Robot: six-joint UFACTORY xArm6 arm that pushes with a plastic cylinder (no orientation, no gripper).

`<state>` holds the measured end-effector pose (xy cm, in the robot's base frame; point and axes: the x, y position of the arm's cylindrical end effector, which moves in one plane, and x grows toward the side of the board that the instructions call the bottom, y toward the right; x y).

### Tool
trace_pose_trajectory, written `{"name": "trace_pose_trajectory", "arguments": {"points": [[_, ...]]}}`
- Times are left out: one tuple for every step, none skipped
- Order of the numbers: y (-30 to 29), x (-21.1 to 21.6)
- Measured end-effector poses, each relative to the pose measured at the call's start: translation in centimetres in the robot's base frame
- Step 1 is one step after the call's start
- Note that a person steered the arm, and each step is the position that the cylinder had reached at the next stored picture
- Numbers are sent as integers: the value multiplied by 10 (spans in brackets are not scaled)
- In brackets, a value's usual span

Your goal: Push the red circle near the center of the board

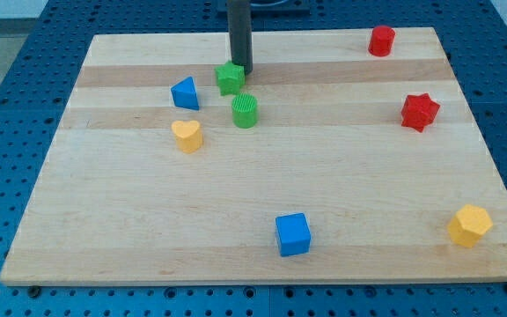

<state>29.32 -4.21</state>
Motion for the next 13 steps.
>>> {"name": "trace_pose_trajectory", "arguments": {"points": [[-8, 9], [11, -8], [61, -43], [99, -67], [125, -87], [165, -102], [192, -101], [221, -101], [259, -101], [278, -101], [270, -94], [250, -87], [231, -81]]}}
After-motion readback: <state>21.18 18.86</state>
